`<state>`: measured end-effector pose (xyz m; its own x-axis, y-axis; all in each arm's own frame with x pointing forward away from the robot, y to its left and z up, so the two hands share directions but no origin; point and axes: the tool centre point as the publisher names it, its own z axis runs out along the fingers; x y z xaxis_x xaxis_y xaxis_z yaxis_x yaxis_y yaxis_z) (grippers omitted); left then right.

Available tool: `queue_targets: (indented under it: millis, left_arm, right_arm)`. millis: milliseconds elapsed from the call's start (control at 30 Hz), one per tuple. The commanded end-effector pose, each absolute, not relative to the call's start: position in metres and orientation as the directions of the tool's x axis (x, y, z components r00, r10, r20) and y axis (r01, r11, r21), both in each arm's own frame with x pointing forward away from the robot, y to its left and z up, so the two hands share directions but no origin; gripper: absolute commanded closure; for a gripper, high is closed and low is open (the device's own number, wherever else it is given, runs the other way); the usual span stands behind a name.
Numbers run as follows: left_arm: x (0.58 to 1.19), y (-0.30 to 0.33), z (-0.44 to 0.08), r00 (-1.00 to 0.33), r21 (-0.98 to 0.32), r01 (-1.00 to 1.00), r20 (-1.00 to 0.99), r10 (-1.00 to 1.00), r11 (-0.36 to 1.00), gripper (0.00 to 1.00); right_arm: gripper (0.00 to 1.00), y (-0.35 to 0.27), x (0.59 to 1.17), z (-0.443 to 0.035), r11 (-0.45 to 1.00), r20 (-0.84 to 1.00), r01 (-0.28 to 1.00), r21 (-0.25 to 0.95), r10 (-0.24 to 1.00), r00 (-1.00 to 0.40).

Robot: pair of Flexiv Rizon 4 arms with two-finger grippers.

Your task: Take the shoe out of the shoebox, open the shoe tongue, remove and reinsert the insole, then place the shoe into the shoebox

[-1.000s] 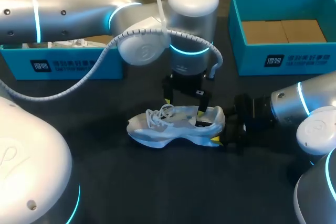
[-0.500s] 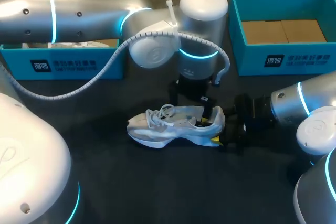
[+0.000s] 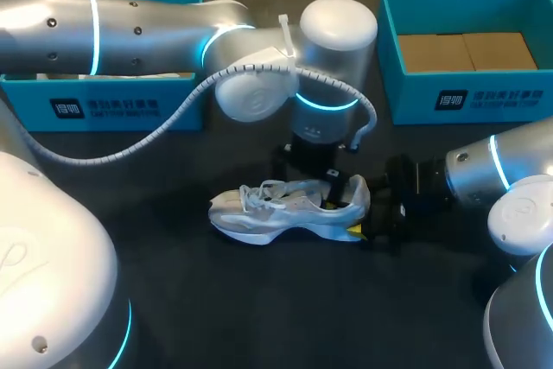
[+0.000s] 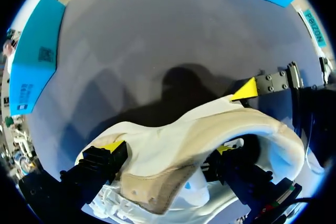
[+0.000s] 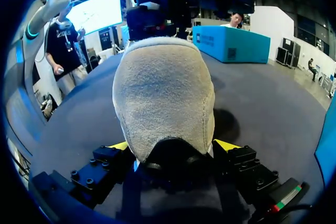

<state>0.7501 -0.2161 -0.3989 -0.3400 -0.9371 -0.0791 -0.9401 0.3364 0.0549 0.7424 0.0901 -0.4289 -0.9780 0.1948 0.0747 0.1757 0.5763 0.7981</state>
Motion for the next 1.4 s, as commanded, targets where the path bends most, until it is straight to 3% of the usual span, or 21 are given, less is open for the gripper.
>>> queue_targets:
  millis: [33,467,1400]
  left_arm:
    - [0.748,-0.205,-0.394,-0.308,0.049,-0.951,-0.085,-0.947,0.305,0.0]
    - [0.746,-0.169,-0.372,-0.168,0.064,-0.985,-0.125,-0.978,0.161,0.0]
    - [0.745,-0.168,-0.33,-0.07,0.095,-0.994,-0.082,-0.994,0.062,0.0]
  right_arm:
    - [1.0,0.093,0.741,-0.432,0.578,0.074,0.177,0.797,0.197,-0.978]
    - [1.0,0.093,0.741,-0.432,0.578,0.074,0.177,0.797,0.197,-0.978]
    - [1.0,0.093,0.741,-0.432,0.578,0.074,0.177,0.797,0.197,-0.978]
